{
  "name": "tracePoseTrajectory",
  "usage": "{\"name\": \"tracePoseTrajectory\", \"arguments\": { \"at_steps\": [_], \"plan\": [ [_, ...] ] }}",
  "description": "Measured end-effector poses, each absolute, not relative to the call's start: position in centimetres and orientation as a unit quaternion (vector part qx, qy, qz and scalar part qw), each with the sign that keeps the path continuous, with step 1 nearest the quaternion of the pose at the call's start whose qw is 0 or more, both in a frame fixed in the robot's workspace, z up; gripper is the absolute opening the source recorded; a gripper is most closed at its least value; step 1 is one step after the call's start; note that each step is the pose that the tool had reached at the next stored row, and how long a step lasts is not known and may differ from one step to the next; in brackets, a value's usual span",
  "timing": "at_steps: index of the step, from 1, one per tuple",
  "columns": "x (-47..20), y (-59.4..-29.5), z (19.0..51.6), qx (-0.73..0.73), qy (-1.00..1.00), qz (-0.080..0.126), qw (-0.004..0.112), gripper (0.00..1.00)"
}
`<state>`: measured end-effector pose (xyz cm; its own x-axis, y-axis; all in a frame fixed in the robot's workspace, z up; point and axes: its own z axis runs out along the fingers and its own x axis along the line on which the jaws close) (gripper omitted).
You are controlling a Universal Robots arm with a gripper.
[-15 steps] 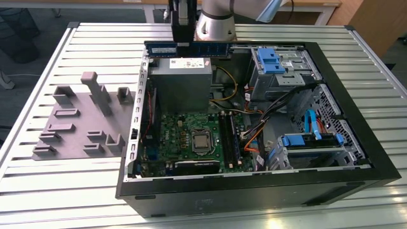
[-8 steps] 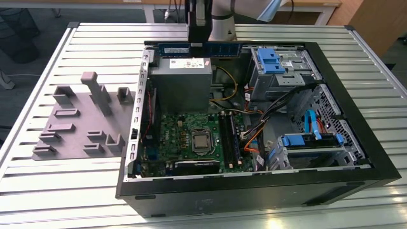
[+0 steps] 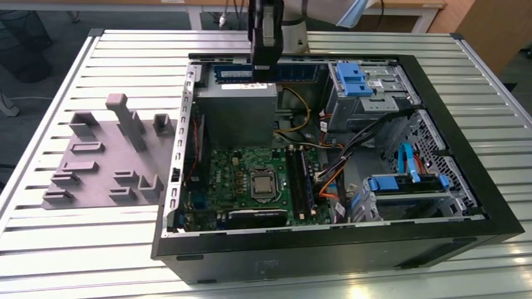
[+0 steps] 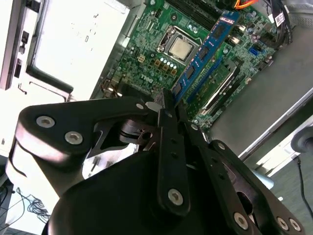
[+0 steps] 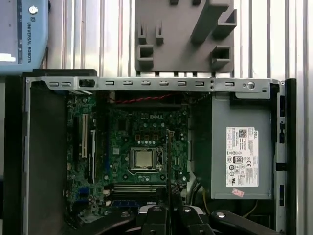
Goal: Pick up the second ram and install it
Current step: 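Pick up the second ram and move it above second insertion slot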
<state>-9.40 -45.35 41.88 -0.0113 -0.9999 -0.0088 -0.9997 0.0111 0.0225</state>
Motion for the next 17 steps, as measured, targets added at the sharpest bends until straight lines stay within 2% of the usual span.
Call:
{"name": "tracePoseTrajectory", "arguments": {
  "at_steps": [17],
  "plan": [
    [-4.3,-45.4,41.0,0.703,-0.711,-0.011,0.004,0.14]
  ]
}}
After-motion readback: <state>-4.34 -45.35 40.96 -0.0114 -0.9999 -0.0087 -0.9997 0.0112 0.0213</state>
